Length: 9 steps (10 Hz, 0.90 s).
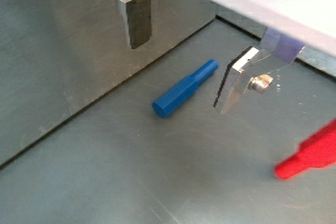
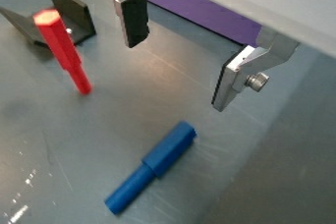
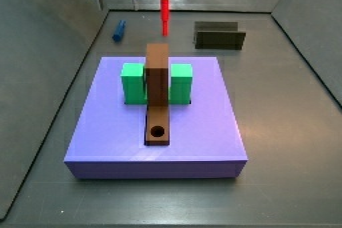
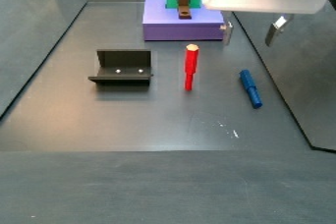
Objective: Pick up the blue object. Move up. Place the blue object on the fixture. Regrasp the blue object. Move to above the board. Insert the blue object.
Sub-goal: Pick up the blue object.
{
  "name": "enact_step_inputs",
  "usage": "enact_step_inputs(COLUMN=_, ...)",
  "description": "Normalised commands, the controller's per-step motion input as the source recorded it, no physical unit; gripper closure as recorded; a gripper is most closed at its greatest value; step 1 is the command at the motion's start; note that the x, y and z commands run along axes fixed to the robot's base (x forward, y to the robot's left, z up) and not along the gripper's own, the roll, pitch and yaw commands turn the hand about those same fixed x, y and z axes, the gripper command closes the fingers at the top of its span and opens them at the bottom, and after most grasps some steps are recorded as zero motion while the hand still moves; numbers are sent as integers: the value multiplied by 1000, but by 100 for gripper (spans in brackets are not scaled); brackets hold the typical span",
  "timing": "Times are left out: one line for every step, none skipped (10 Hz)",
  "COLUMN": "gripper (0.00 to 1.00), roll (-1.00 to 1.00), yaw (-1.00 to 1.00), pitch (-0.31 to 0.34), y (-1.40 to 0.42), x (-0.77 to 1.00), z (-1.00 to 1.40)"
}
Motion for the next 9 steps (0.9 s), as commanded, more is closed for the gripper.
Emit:
enact_step_inputs(gripper=0, roll=3, yaw=-131, pitch=-97, y=134, x=-163, z=-317)
enact_step_inputs(gripper=0, roll=10, yaw=-83, pitch=-91, y=151, x=-17, z=-360)
enact_step_inputs(gripper=0, roll=0, yaw=0, pitch=-44, y=74, x=97, z=-280)
enact_step_inputs(gripper=0, roll=0, yaw=0, pitch=-4, y=69, x=171, z=-203)
enact_step_inputs(gripper=0, roll=0, yaw=0, pitch=-16, y=66, x=94, z=-206)
enact_step_inputs(gripper=0, roll=0, yaw=0, pitch=-3, y=69, x=126, z=-169)
enact_step_inputs(gripper=0, roll=0, yaw=0, pitch=-6, y=80, x=120, z=-226)
enact_step_inputs(gripper=0, roll=0, yaw=0, pitch=-10, y=74, x=129, z=-246)
enact_step_inputs(gripper=0, roll=0, yaw=26, pitch=-7, y=63, x=157, z=-223)
